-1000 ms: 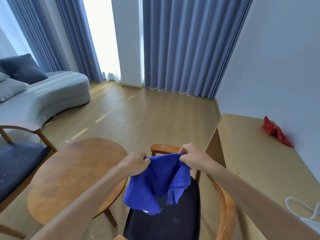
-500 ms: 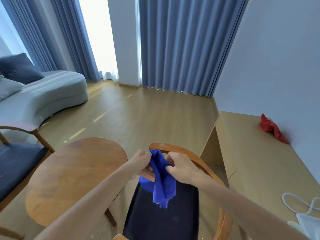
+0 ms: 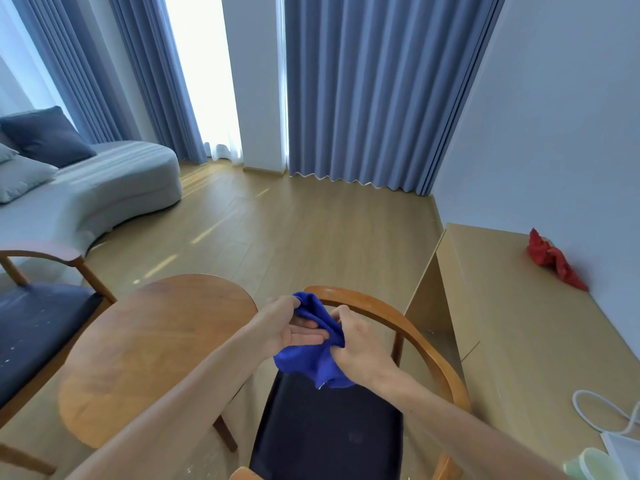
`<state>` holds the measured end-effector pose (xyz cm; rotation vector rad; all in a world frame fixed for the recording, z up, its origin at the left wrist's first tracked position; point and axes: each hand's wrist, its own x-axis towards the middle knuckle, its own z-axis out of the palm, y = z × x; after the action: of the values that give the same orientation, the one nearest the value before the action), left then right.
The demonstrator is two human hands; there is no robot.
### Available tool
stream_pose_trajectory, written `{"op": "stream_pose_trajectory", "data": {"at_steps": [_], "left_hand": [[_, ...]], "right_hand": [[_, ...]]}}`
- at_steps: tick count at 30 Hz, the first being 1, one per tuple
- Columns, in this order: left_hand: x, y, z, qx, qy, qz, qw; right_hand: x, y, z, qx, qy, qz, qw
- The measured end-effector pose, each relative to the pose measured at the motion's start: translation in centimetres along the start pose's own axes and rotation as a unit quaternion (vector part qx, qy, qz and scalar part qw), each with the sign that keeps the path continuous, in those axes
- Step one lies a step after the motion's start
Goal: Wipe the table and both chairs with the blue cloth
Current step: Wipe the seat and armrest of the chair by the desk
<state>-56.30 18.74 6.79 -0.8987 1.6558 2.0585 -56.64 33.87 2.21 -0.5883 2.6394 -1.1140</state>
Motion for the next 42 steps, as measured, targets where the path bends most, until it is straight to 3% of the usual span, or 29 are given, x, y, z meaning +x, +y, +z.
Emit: {"op": "stream_pose_trajectory", "data": {"at_steps": [2,4,6,8,11,16,21,24,29,31,33,35,37,39,42], "left_hand": [[0.0,-0.1,-0.8,0.075,-0.001,0.018,0.997],[0.3,-0.3,-2.1,0.223,0.017,0.112,0.968],[0.7,-0.6,-3.3,0.417,0.010,0.236,0.877],[0.8,-1.0,-3.2,0.536,-0.037,0.306,0.786],[0.8,-0.7,-2.3,0.558,-0.084,0.359,0.743],[0.5,1.8,-1.8,0.599,-0.058,0.416,0.682],[1.1,1.8,-1.5,0.607,0.013,0.402,0.686],[1.5,0.9,-0.4,0.571,0.114,0.390,0.713],[1.0,0.4,2.4,0.448,0.108,0.300,0.835],[0.4,1.3,2.4,0.336,0.061,0.234,0.910],[0.2,1.9,2.2,0.210,-0.003,0.181,0.961],[0.4,2.0,1.8,0.203,-0.037,0.175,0.963],[0.8,1.5,1.3,0.253,-0.052,0.211,0.943],[1.3,0.8,0.5,0.307,-0.048,0.276,0.910],[2.0,-0.3,-0.1,0.384,-0.031,0.346,0.855]], "right_hand": [[0.4,0.3,-1.4,0.007,-0.005,-0.016,1.000],[0.7,0.2,-3.2,0.003,-0.022,-0.036,0.999],[1.1,0.0,-4.4,-0.008,-0.043,-0.054,0.998],[1.5,0.0,-5.2,-0.012,-0.061,-0.080,0.995],[1.7,0.4,-6.2,-0.034,-0.078,-0.100,0.991],[2.1,1.5,-7.4,-0.127,-0.074,-0.054,0.988],[2.1,0.6,-6.4,-0.116,-0.015,0.017,0.993],[2.6,-0.7,-5.6,-0.085,0.032,0.050,0.995],[3.2,-2.4,-5.1,0.056,0.001,0.095,0.994],[3.3,-2.2,-6.0,0.142,-0.047,0.106,0.983],[3.1,-1.7,-6.5,0.127,-0.103,0.087,0.983],[3.1,-1.2,-6.4,0.093,-0.090,0.067,0.989],[3.3,-0.8,-6.5,0.067,-0.023,0.043,0.997],[3.6,-0.3,-6.9,0.039,0.016,0.009,0.999],[3.6,-0.2,-7.6,0.036,0.007,-0.032,0.999]]}}
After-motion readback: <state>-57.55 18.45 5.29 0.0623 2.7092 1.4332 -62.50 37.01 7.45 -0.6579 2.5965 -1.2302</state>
